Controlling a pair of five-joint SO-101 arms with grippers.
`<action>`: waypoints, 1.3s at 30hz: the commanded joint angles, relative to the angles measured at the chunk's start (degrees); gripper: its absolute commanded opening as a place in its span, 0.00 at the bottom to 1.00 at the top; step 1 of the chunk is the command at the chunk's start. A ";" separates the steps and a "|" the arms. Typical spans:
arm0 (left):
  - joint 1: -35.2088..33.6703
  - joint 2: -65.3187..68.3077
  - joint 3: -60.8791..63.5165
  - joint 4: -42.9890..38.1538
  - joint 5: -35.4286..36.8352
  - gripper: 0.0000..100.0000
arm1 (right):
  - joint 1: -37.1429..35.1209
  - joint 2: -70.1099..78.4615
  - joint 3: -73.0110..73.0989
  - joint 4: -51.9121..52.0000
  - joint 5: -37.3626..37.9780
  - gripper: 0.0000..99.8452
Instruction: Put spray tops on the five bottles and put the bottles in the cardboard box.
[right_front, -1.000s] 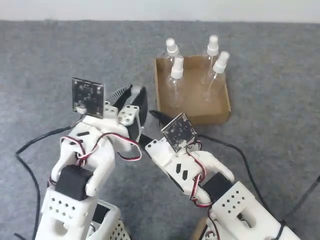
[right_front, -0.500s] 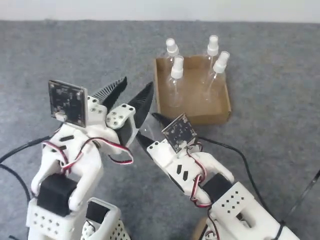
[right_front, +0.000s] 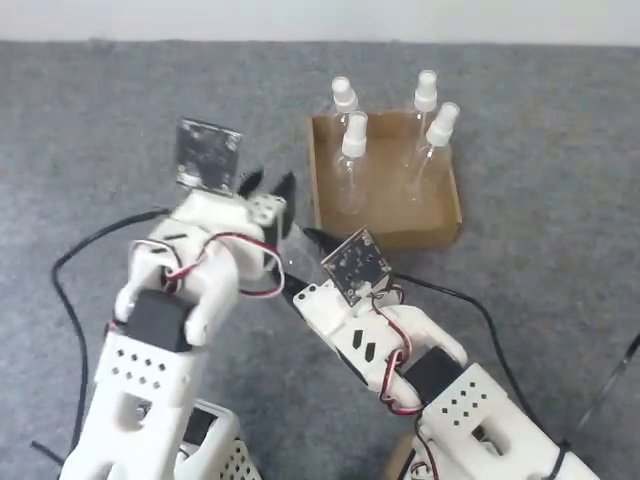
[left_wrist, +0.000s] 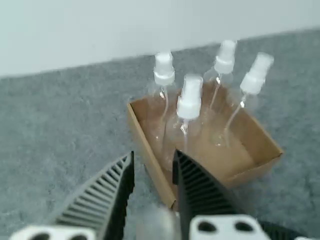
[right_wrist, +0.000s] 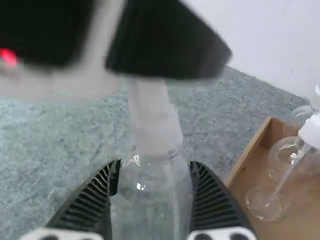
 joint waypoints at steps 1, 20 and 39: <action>0.44 0.18 2.95 -4.13 -0.88 0.11 | 0.75 -2.33 -0.88 -1.45 -0.53 0.01; -8.09 0.18 -22.46 10.02 -0.70 0.13 | 0.75 -2.33 -0.88 -0.92 -0.53 0.01; -4.75 0.18 -9.36 10.11 -0.97 0.12 | 0.57 -2.33 -0.88 -0.92 -0.53 0.01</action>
